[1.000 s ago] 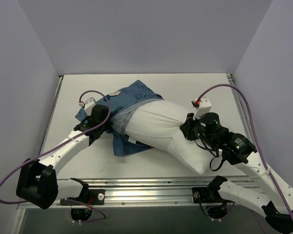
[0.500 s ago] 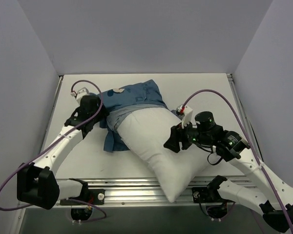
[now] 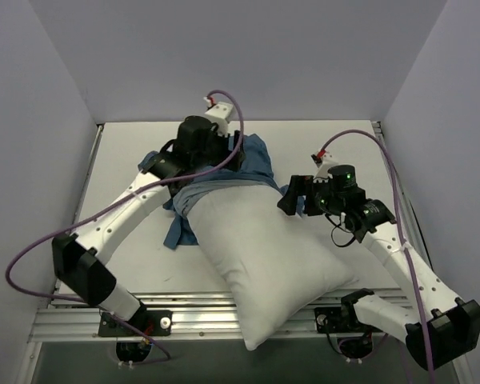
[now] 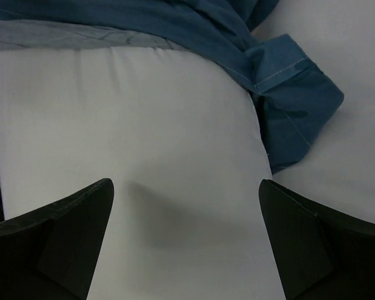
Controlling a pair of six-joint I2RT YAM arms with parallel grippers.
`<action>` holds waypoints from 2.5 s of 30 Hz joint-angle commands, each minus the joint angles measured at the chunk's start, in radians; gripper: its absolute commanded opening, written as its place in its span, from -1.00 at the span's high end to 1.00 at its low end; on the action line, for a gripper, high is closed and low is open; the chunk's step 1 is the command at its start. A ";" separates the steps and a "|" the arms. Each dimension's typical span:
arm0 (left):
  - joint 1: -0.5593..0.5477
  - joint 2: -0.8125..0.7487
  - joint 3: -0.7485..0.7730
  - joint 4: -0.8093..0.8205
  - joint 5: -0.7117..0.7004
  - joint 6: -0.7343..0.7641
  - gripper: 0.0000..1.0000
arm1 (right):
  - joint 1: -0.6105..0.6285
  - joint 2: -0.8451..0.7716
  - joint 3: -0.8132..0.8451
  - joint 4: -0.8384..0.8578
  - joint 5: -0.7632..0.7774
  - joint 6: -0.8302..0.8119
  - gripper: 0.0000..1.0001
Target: Remove the pillowcase from the pillow
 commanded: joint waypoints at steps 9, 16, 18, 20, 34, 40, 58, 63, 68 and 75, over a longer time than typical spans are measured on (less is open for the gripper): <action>-0.061 0.578 0.616 -0.371 0.248 0.309 -0.66 | -0.042 0.117 -0.197 0.320 -0.297 0.116 -1.00; -0.061 0.707 0.713 -0.543 0.232 0.357 -0.54 | -0.044 0.191 -0.217 0.366 -0.319 0.073 -0.42; -0.061 0.715 0.702 -0.563 0.235 0.363 -0.40 | -0.042 0.211 -0.217 0.379 -0.323 0.064 -0.13; -0.061 0.724 0.699 -0.573 0.216 0.371 0.09 | -0.036 0.209 -0.212 0.379 -0.319 0.056 0.54; 0.225 0.627 0.782 -0.429 -0.231 0.151 0.95 | -0.039 -0.085 -0.143 0.104 -0.204 0.046 1.00; 0.342 0.619 0.783 -0.397 -0.338 0.165 0.95 | -0.044 -0.197 -0.048 -0.029 -0.136 0.056 1.00; 0.428 0.594 0.669 -0.317 -0.095 -0.082 0.34 | -0.045 -0.047 0.075 -0.092 0.206 0.030 1.00; 0.371 0.266 0.322 -0.088 0.013 -0.188 -0.57 | -0.044 0.053 0.116 -0.046 0.284 0.023 0.33; 0.275 -0.021 0.063 -0.078 -0.034 -0.197 -0.79 | -0.012 0.097 0.181 -0.012 0.312 -0.011 -0.48; 0.120 -0.308 -0.347 -0.087 -0.119 -0.220 -0.78 | 0.226 0.116 0.219 0.041 0.392 -0.097 -0.83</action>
